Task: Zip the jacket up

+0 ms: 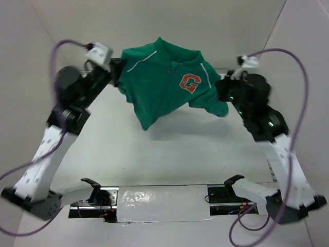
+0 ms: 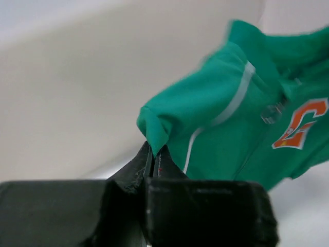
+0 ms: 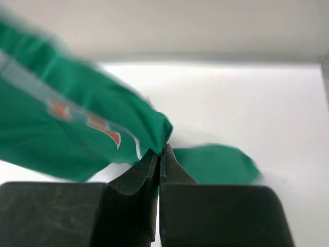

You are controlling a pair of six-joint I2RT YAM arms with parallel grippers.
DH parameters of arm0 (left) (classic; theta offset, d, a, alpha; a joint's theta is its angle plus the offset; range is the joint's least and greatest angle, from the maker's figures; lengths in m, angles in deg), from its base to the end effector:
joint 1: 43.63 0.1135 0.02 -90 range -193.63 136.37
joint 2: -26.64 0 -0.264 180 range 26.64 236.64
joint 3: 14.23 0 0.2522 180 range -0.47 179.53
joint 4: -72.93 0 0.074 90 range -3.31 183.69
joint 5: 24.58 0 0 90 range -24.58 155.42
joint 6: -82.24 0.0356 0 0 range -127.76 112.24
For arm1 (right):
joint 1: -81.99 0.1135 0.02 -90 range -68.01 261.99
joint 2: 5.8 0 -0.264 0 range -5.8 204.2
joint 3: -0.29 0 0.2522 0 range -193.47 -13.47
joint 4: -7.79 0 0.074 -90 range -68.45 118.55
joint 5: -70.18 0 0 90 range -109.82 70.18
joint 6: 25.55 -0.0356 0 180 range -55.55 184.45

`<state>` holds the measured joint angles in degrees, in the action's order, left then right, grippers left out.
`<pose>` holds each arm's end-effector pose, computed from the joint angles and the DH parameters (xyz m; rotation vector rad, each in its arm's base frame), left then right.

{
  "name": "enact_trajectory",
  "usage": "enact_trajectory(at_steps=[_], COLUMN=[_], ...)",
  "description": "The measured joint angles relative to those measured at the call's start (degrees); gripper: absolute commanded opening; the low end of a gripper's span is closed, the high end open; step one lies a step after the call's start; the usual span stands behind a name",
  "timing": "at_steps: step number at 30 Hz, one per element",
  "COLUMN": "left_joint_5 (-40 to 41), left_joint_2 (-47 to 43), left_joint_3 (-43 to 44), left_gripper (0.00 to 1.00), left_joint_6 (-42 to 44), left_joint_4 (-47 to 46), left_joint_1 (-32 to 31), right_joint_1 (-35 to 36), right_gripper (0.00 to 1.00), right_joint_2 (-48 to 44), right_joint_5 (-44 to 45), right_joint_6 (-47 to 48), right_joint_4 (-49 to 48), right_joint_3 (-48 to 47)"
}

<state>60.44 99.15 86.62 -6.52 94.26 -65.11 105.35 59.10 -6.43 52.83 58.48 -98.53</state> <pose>0.2513 -0.1022 0.4984 0.3571 1.4140 -0.3517 0.2064 0.0802 0.4620 -0.0287 1.8601 0.2064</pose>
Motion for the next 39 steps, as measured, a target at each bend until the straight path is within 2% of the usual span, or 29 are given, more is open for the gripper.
enact_trajectory(at_steps=[2,5,9,14,19,20,21,22,23,24,27,30,32,35,39], left_joint_5=[-0.9,-4.7,-9.8,-9.9,-2.1,-1.1,-0.6,0.0,0.7,1.2,1.6,1.7,1.6,0.6,-0.8], left_joint_2=[-9.6,-18.9,-23.8,-21.3,-10.9,-7.8,-3.7,0.3,5.1,11.4,27.2,36.9,37.6,32.0,15.3], left_joint_3=[-0.6,-0.2,0.7,2.0,2.0,1.6,1.5,1.6,2.1,2.7,3.1,3.0,3.0,2.8,-0.6], left_gripper=[0.0,0.0,0.0,0.0,0.0,0.02,0.13,0.34,0.54,0.98,0.99,0.99,0.99,0.99,0.99], left_joint_6=[0.3,0.0,-0.2,-0.7,-2.1,-3.1,-4.6,-5.8,-7.8,-9.8,-14.7,-17.8,-18.6,-19.6,-21.1], left_joint_4=[-1.4,-1.0,1.2,5.4,5.1,4.8,5.1,5.3,6.2,6.9,10.6,17.6,21.1,21.1,18.7], left_joint_1=[-2.0,-3.4,-3.9,-3.8,-1.8,-0.4,1.1,2.6,4.0,5.2,7.9,9.6,10.3,10.6,10.8], right_joint_1=[0.7,2.8,4.4,4.3,-0.3,-1.7,-3.3,-4.3,-5.4,-6.3,-8.2,-8.8,-9.3,-10.2,-12.0], right_gripper=[0.0,0.0,0.0,0.0,0.0,0.03,0.08,0.12,0.24,0.5,0.99,1.0,1.0,1.0,1.0], right_joint_2=[-7.4,-15.2,-19.1,-16.2,-3.4,0.0,4.1,7.5,11.8,16.8,31.6,40.1,40.4,32.7,12.9], right_joint_5=[-0.6,-4.8,-10.3,-9.1,-3.5,-2.9,-2.4,-2.1,-2.2,-2.7,-4.9,-5.2,-5.6,-8.1,-10.6], right_joint_6=[0.4,0.6,1.1,1.2,-0.1,-0.5,-1.0,-1.5,-2.0,-2.6,-3.7,-3.8,-4.5,-6.1,-9.6], right_joint_4=[0.1,0.1,0.9,4.7,6.3,5.9,5.4,5.1,4.2,3.5,2.8,4.3,5.2,2.0,-2.6], right_joint_3=[-1.6,-4.8,-11.4,-14.4,-15.7,-14.9,-13.6,-12.3,-10.9,-9.5,-6.5,-6.4,-6.2,-3.5,5.1])
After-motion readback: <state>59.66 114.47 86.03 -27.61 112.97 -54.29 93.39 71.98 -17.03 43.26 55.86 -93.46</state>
